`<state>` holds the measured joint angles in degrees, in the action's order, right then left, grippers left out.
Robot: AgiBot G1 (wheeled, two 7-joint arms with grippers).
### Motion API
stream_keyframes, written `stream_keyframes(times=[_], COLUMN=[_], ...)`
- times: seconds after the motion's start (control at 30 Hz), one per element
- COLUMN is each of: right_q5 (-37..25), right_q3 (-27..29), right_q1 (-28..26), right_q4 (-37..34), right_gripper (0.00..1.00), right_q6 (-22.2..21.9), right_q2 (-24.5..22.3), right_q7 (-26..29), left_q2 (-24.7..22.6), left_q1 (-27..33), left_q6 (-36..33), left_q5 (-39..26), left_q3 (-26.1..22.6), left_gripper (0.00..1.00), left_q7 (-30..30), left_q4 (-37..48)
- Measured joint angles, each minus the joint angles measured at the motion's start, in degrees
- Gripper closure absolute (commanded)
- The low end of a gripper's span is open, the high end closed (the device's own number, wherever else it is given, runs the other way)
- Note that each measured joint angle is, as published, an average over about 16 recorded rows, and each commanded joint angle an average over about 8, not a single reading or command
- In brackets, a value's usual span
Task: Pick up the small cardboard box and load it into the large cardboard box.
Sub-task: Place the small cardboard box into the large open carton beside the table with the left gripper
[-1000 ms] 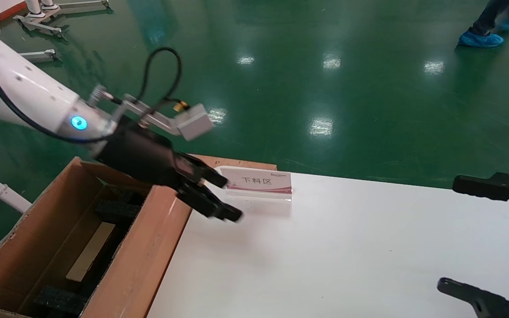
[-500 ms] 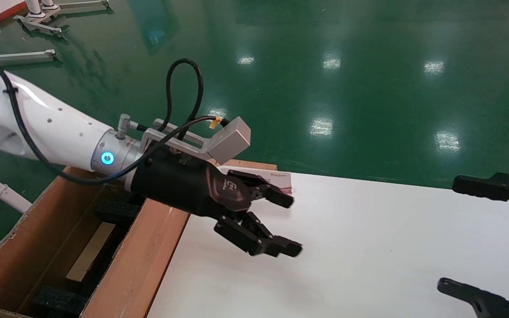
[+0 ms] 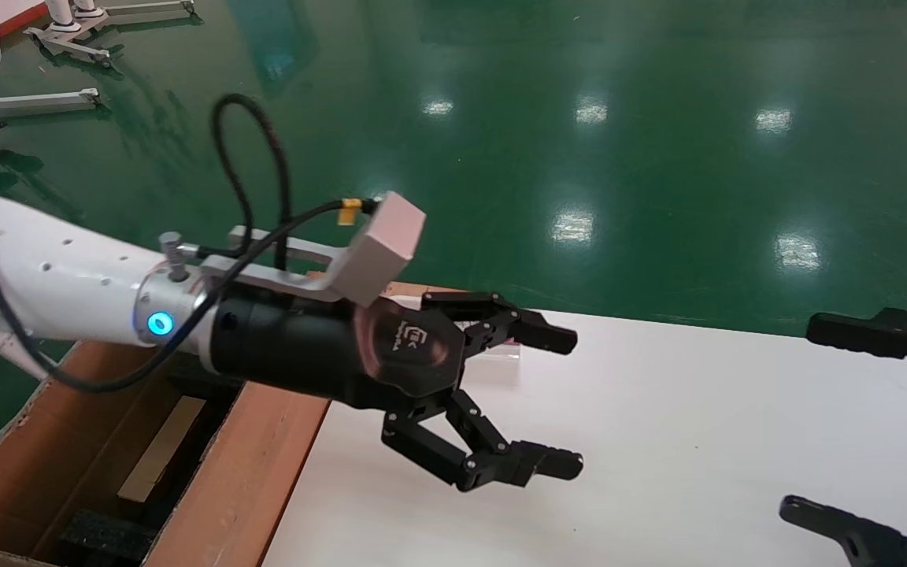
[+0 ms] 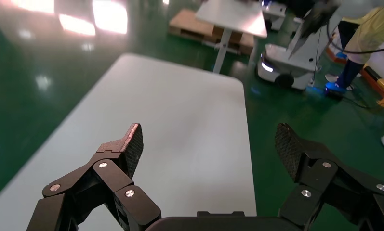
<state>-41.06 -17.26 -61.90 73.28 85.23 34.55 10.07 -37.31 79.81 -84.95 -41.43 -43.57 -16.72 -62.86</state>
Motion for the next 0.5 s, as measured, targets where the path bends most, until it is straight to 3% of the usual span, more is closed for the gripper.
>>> stream_keyframes(times=[0.33, 0.5], right_q5=[0.02, 0.03], right_q3=[-0.02, -0.03], right_q1=[0.00, 0.00], right_q4=[0.00, -0.01], right_gripper=[0.00, 0.00], right_q6=[-0.01, -0.02], right_q2=[-0.01, -0.02], right_q7=[-0.01, -0.02], left_q2=[1.56, 2.15], left_q1=[-12.51, -17.27], left_q6=[-0.51, -0.71], left_q5=[-0.29, -0.39], left_q3=[18.91, 26.14], left_gripper=[0.00, 0.00], left_q7=[4.07, 5.51], left_q4=[-7.33, -10.08])
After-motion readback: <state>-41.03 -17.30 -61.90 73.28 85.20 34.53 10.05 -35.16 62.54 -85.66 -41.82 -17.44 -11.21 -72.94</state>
